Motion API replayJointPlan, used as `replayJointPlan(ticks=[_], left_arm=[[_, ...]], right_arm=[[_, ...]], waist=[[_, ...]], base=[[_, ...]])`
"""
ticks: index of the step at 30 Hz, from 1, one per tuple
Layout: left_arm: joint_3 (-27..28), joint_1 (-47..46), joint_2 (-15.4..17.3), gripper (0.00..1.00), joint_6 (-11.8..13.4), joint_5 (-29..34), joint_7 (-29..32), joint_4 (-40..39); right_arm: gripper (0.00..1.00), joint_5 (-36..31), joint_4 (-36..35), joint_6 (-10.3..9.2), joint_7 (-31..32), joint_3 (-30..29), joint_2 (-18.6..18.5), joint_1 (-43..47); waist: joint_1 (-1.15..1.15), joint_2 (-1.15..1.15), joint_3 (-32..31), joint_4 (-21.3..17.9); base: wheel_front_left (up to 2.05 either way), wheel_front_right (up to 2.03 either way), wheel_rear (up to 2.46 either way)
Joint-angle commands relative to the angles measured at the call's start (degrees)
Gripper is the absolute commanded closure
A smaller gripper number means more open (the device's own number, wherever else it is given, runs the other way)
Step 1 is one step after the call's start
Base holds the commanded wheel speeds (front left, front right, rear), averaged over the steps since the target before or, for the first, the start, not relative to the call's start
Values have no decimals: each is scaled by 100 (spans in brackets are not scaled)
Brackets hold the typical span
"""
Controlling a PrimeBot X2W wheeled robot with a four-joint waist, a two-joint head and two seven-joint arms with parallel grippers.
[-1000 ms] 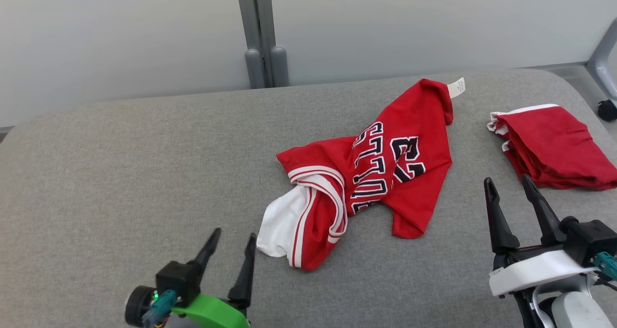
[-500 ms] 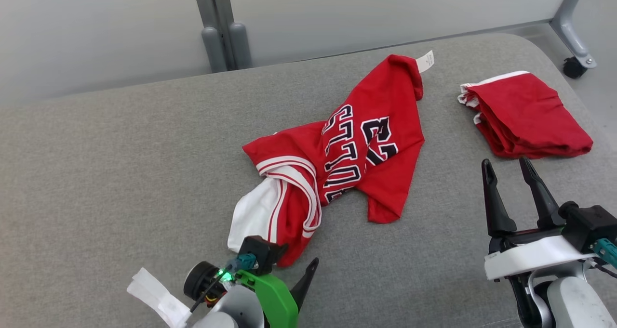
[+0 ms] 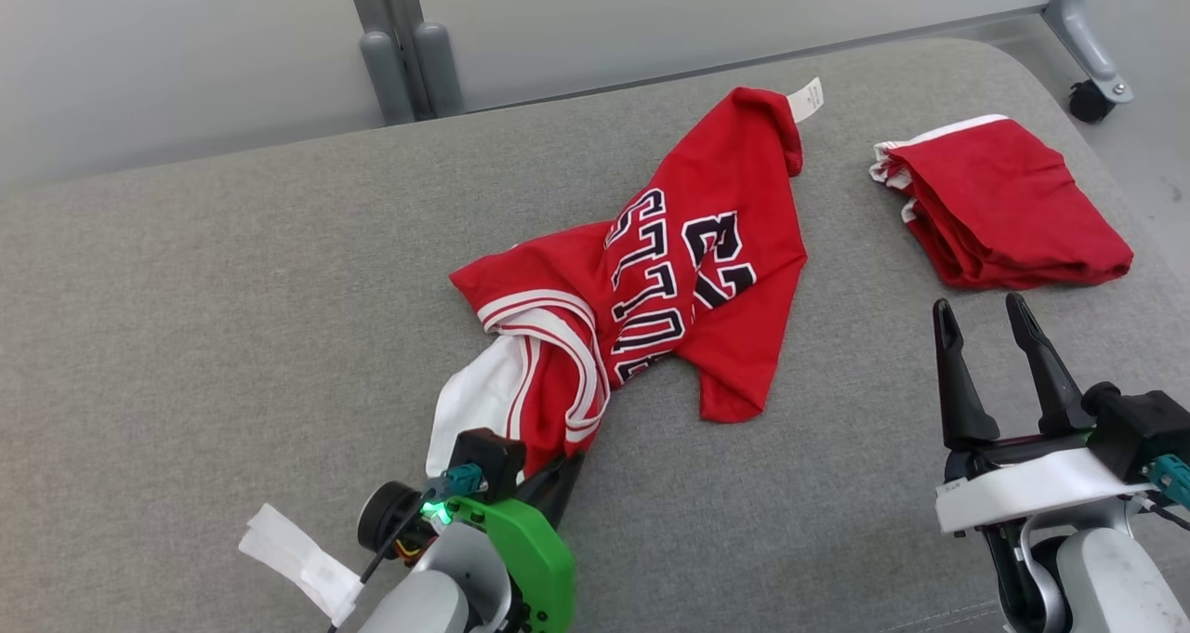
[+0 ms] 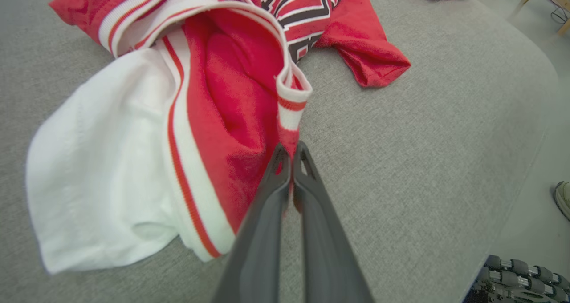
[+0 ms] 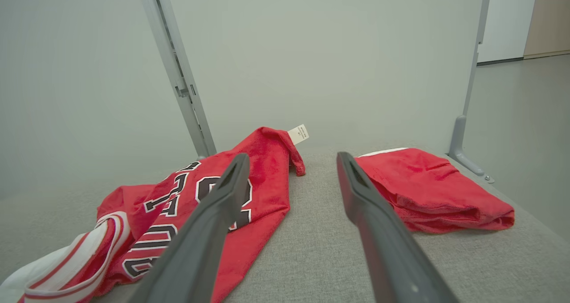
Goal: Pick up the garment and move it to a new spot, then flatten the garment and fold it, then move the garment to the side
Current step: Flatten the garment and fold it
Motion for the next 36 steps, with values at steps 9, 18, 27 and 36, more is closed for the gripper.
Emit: replayJointPlan(ticks=[9,18,27,36], left_arm=[[379,-51,353,100,-15,-666,-258,-1639],[1318,-753,1304,100,-1,-1711,988,-1567],[1417,-1720,2013,100,-27,-1835,528,412],[892,-2225,2110,0,-25,-1982,-122,1662]], right_arm=[[0,-47,5,0,-16,-114,9,121],[0,29,36,0,-16,-19,0,-80],[0,113,95,0,-16,38,-21,-385],[0,115,188,0,-16,85,-7,-473]], waist=[[0,0,-171,290],[0,0,71,182],[0,0,446,-223],[0,0,521,-261]], base=[[0,0,0],[0,0,0],[0,0,0],[0,0,0]])
